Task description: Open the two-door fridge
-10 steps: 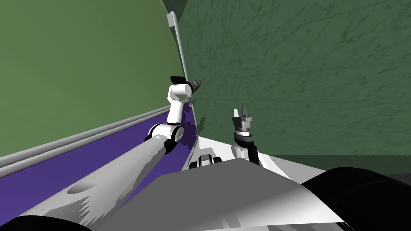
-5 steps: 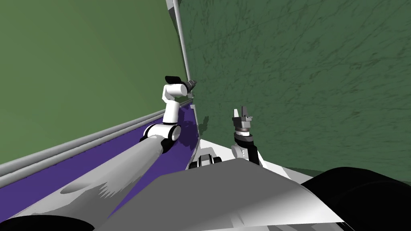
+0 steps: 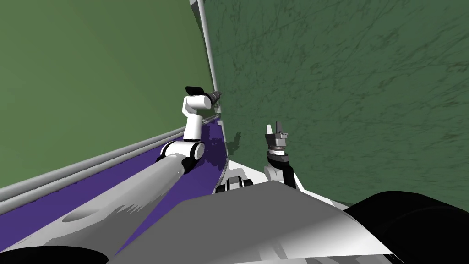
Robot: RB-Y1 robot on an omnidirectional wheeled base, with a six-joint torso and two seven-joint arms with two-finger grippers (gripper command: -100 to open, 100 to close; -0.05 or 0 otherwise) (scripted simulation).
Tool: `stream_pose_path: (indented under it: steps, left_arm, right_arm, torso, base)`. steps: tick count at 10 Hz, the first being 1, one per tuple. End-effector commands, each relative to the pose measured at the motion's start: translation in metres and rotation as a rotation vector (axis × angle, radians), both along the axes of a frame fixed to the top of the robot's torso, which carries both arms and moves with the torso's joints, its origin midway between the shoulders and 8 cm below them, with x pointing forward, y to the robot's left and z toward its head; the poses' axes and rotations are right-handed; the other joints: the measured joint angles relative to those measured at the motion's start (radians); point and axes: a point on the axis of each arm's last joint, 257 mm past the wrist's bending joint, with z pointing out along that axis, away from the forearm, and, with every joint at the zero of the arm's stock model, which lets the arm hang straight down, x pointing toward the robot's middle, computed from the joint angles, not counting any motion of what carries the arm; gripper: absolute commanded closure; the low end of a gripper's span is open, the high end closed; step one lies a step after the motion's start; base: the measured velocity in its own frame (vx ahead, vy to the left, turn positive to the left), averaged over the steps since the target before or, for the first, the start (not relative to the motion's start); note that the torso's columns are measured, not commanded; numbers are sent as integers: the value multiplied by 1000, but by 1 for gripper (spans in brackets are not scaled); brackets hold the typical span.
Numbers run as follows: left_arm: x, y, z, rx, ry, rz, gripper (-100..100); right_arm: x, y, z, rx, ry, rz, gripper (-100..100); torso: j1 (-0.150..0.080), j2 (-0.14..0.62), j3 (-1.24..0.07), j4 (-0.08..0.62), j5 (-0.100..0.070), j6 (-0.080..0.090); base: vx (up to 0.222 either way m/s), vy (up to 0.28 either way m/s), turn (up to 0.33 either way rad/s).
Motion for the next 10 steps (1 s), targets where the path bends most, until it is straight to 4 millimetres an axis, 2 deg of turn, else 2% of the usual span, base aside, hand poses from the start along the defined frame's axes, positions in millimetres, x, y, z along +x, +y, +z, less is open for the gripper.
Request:
stream_pose_path:
  steps: [1,2,3,6,7,8,9,10]
  left_arm:
    - [-9,-28,0,-1,2,-54,100]
    - [-15,-43,1,-1,2,-82,100]
    - [-21,-57,2,-1,1,-110,100]
    - [-41,-99,4,-1,0,-194,100]
    - [-56,-127,6,0,-2,-251,100]
    - [-64,-140,7,1,-3,-279,100]
    - [-59,-125,3,-2,-4,-257,100]
    - [-52,-107,4,5,-8,-223,-100]
  right_arm:
    - [0,0,0,0,0,0,0]
    - [0,0,0,0,0,0,0]
    - [0,0,0,0,0,0,0]
    - [0,0,0,0,0,0,0]
    - [0,0,0,0,0,0,0]
    - [0,0,0,0,0,0,0]
    - [0,0,0,0,0,0,0]
    - [0,0,0,0,0,0,0]
  torso:
    - [1,1,1,1,0,1]
    - [-7,7,4,5,-4,8]
    - [-13,9,6,4,-6,7]
    - [3,-2,-1,0,1,0]
    - [2,-3,-2,-1,1,0]
    - [1,0,0,0,0,0]
    - [0,3,2,1,0,0]
    - [0,-6,-3,-1,0,-1]
  base:
    - [-134,15,-72]
    - [-232,4,-210]
    - [-281,-16,-164]
    - [-242,-3,-115]
    - [-285,3,-186]
    - [-320,-7,-179]
    - [-144,-9,-35]
    - [46,4,65]
